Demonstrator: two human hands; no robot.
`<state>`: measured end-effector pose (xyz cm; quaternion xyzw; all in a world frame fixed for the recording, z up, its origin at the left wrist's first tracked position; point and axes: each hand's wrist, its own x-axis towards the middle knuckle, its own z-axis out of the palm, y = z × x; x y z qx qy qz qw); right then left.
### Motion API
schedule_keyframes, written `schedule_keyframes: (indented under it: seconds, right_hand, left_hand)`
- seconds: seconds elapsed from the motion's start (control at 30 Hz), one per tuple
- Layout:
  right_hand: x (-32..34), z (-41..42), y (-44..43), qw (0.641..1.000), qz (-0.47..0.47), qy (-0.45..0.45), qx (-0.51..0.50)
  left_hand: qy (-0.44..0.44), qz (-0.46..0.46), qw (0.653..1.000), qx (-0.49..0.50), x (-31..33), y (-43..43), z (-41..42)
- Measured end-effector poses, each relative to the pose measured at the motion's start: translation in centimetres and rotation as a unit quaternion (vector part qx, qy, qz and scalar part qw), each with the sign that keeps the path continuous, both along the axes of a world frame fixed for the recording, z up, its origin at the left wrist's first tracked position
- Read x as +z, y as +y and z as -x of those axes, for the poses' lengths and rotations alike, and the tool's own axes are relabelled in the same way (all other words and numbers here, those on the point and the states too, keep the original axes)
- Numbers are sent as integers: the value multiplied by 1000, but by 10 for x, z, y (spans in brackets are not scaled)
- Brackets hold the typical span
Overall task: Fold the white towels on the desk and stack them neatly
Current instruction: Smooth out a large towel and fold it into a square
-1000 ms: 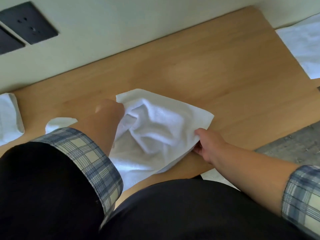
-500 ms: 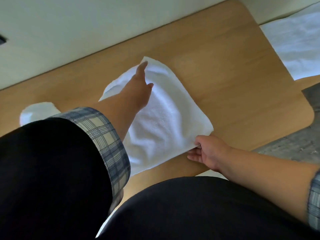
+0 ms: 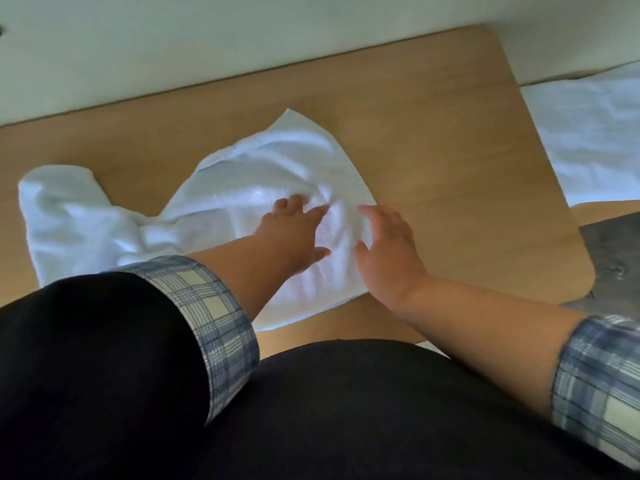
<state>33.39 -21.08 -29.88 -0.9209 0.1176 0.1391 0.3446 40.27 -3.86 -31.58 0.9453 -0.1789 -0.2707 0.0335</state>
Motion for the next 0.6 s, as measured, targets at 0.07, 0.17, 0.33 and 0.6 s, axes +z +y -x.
schedule_keyframes:
  seconds: [0.07,0.17,0.33,0.6]
  right_hand:
    - [-2,-14,15,990,21,30,133]
    - [-6,-28,31,950,126,77,276]
    - [9,-53,78,936,226,33,269]
    - [31,-81,249,935,7,-55,350]
  left_hand:
    - [-3,28,1000,1,7,15,3]
    - [-32,48,998,27,18,49,9]
    - [-153,81,972,160,40,137,21]
    - [-115,34,788,604,38,286,45]
